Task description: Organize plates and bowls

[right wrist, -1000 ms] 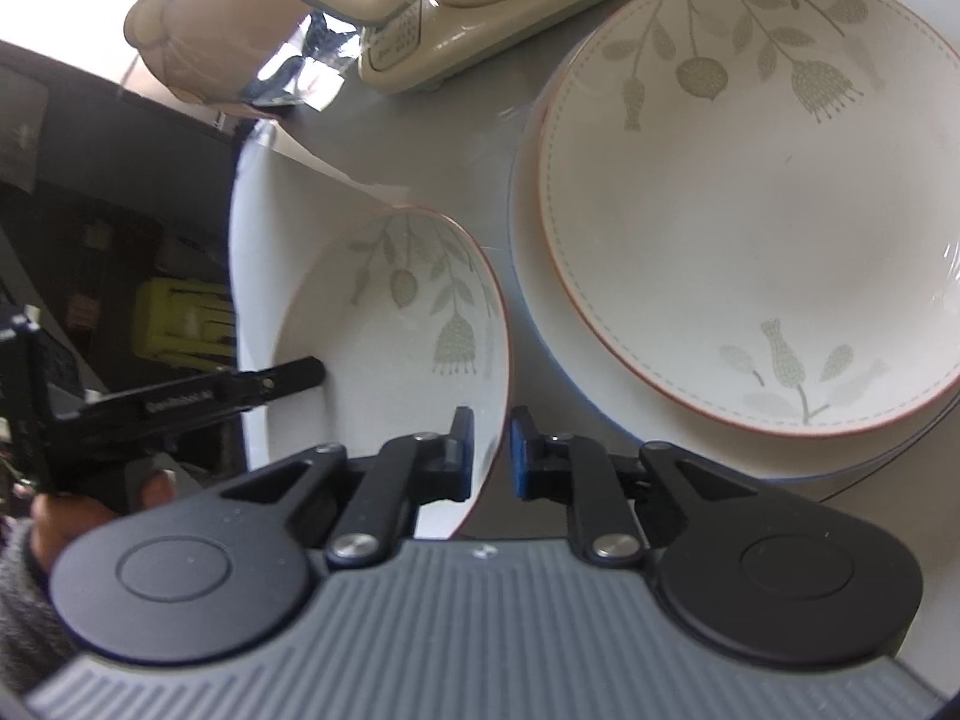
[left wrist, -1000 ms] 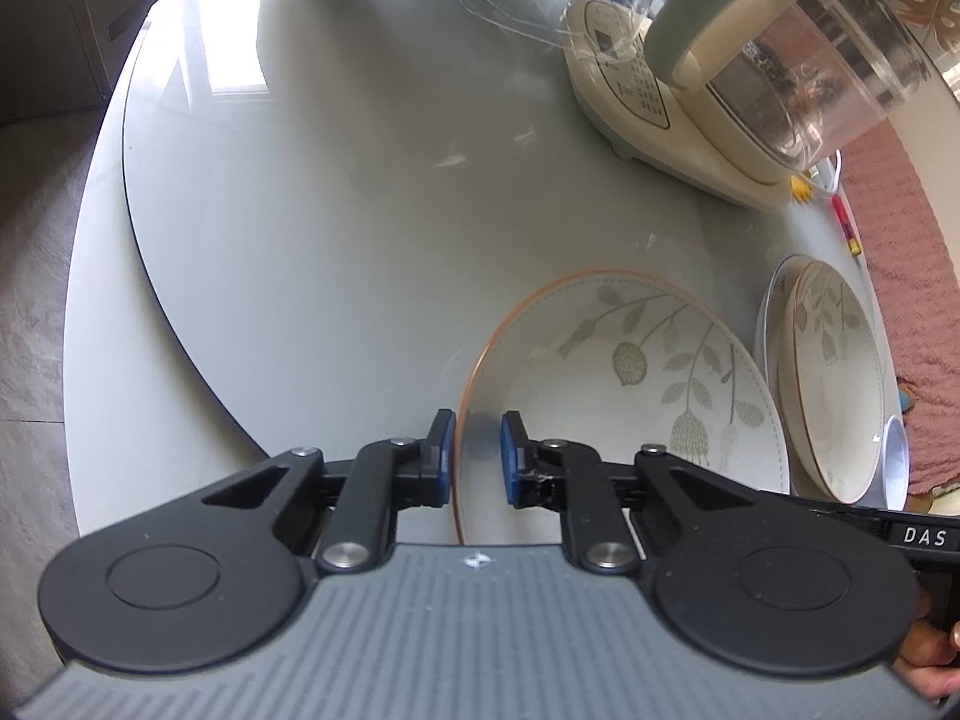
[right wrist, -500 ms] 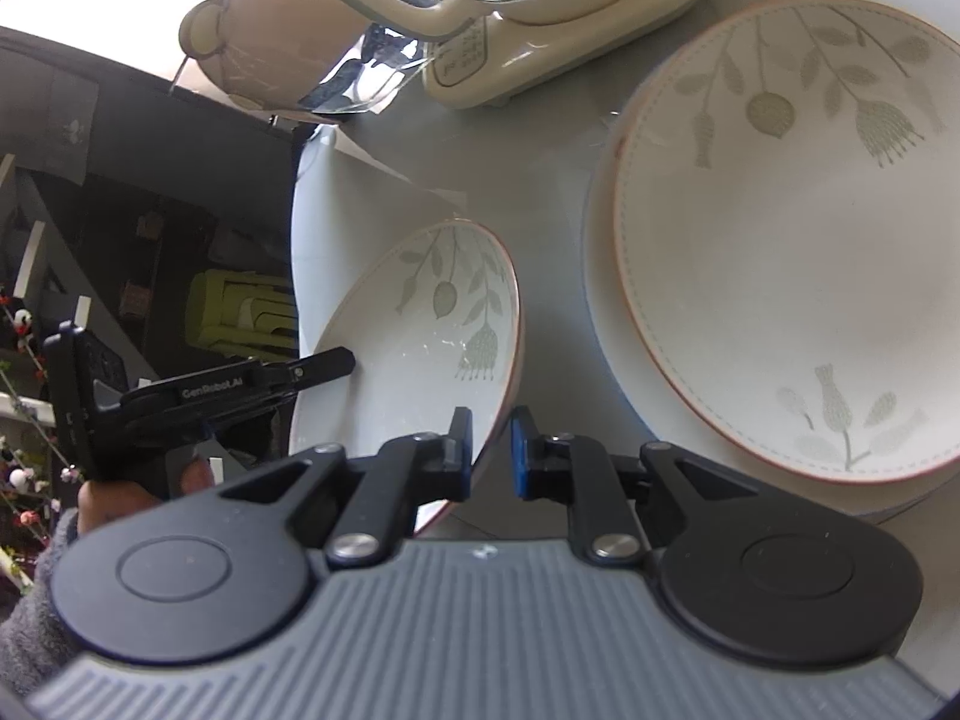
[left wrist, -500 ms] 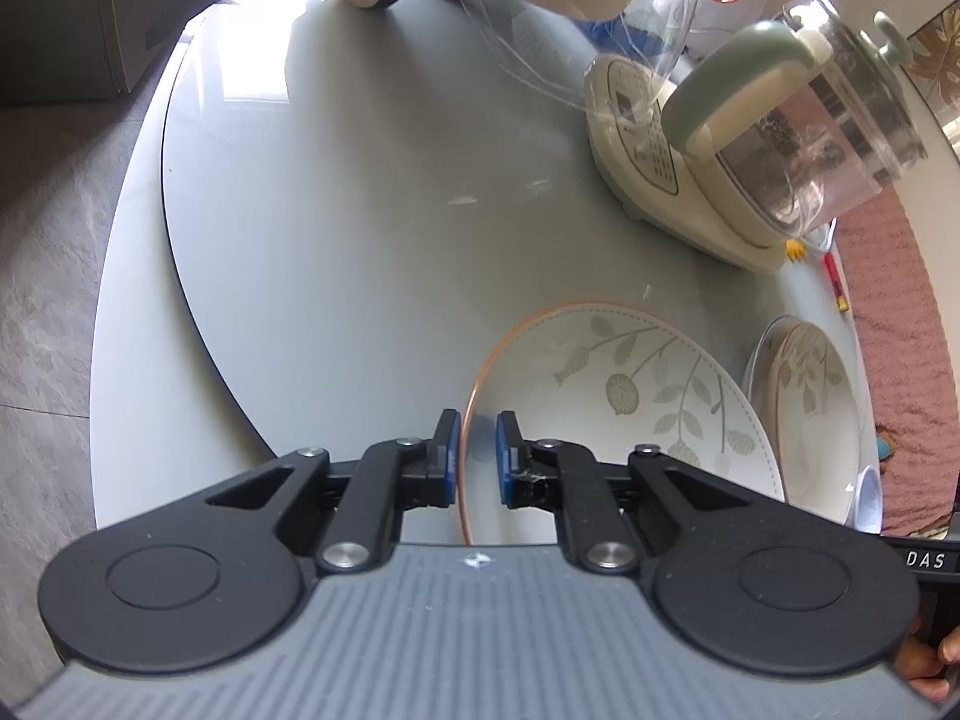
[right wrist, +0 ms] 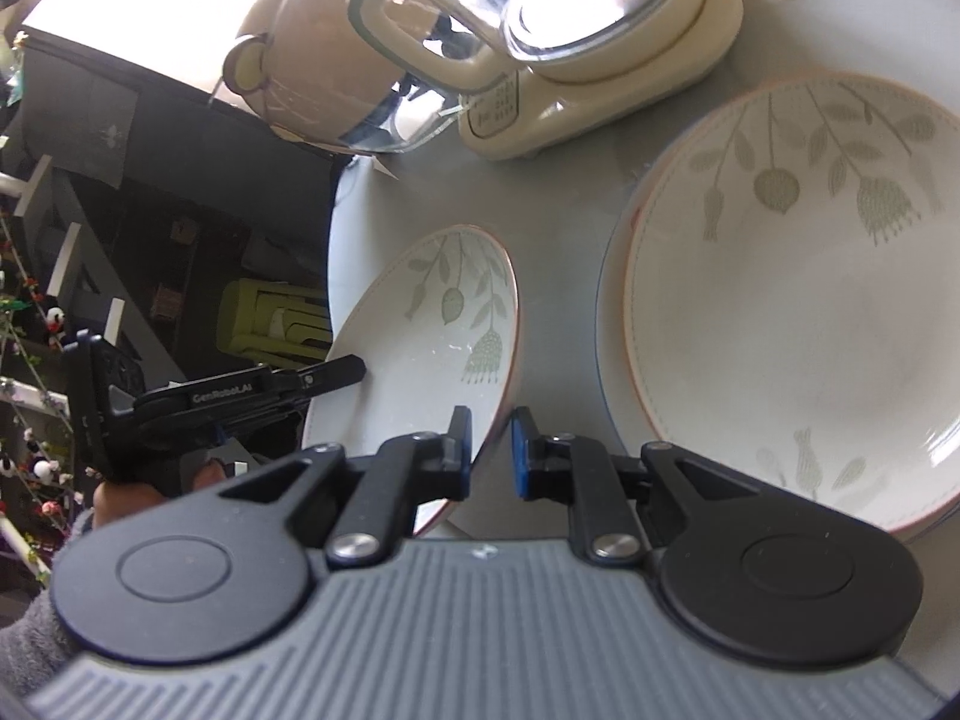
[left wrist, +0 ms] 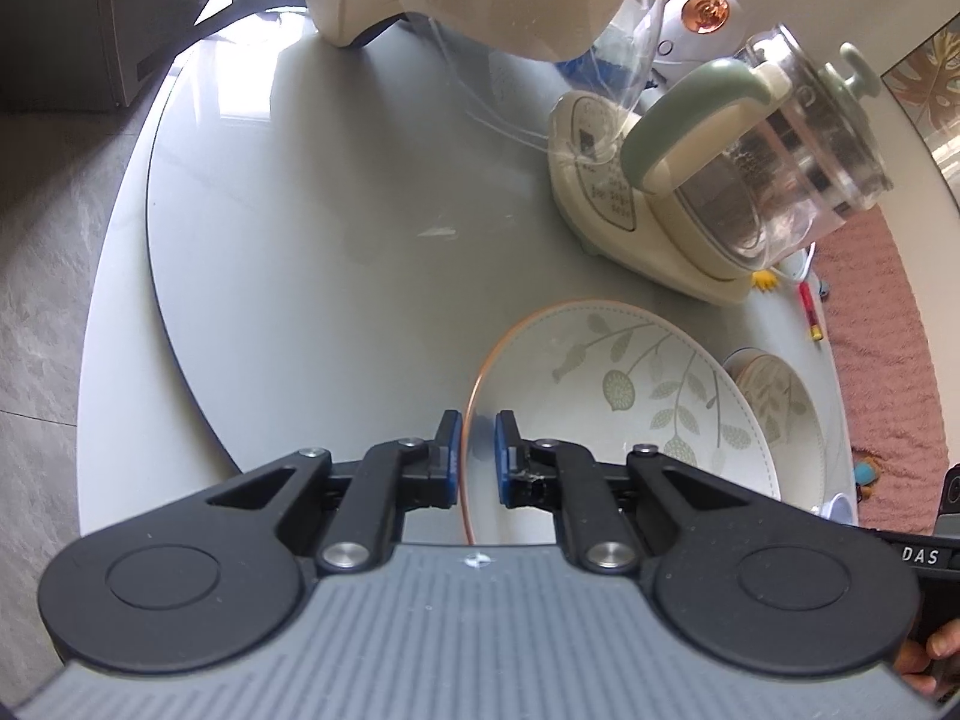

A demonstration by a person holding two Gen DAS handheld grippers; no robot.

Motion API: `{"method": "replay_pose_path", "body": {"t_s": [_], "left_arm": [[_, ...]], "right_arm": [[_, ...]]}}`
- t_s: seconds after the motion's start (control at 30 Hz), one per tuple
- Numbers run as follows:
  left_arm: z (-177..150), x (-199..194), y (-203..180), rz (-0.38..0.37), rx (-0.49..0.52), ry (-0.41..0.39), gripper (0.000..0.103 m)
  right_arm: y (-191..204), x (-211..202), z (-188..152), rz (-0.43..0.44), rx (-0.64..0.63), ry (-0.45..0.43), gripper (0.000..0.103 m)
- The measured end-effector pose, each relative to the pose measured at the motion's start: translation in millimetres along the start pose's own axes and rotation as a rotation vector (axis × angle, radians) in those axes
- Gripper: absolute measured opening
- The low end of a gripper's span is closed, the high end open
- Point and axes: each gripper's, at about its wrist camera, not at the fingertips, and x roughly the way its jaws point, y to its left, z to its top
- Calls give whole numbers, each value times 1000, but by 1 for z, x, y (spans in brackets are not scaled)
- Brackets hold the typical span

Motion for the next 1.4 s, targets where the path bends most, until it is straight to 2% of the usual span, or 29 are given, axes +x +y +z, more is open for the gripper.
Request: {"method": "replay_pose_path", "body": {"t_s": [0.4,0.53,0.83,1.03,1.4], "left_arm": [[-1,-2,-45,-4,31,-13,12],[-3,5,-67,-9,50,-9,12],[-16,16,-116,-7,66,-27,12],[-28,35,-146,-25,79,-6,12],[-39,65,-188,-33,125,29,12]], "right_arm": [[-18,-36,5,23,-8,-47,16],[-27,-48,8,7,-22,-52,16],[-61,-72,18,6,-12,-51,16],[-79,-91,20,-52,-31,-74,16],[-116,-120,17,-84,9,-118,16]]}}
